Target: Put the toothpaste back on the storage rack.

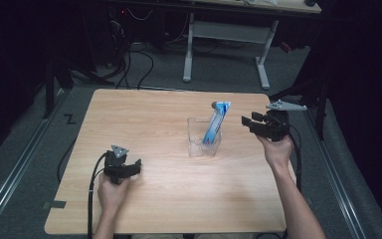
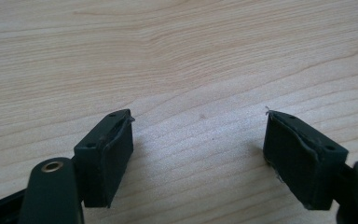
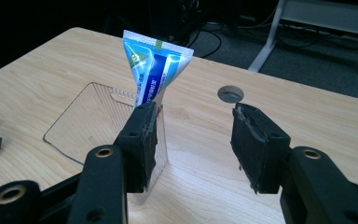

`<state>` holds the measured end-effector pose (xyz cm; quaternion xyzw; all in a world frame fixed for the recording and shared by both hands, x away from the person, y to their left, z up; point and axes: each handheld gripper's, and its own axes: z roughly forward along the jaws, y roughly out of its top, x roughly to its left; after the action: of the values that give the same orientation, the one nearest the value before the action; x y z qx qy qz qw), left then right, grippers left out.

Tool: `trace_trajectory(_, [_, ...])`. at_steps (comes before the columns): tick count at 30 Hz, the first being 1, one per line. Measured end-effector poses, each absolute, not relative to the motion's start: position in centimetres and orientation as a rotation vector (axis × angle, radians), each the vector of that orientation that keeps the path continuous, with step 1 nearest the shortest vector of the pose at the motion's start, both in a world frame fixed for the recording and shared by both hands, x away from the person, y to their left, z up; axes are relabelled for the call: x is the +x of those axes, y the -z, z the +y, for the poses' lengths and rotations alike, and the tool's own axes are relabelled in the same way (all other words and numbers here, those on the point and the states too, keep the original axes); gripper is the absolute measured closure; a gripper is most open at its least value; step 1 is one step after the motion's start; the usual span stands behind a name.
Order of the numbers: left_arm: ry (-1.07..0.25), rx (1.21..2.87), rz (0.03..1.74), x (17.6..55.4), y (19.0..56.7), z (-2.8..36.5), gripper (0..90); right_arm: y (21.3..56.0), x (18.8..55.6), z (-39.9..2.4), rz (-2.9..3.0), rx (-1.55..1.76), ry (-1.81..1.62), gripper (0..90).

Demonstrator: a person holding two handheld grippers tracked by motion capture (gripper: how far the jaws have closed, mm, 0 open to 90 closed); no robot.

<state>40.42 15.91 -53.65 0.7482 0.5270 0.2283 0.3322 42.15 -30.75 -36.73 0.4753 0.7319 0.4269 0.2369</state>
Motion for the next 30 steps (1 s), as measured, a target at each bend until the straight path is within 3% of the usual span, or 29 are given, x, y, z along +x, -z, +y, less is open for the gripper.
trace_trajectory(30, [-0.597,1.955,1.377,40.4,53.7,15.9,24.4,38.2,39.1,-33.7,1.972,1.327,-1.168,51.2])
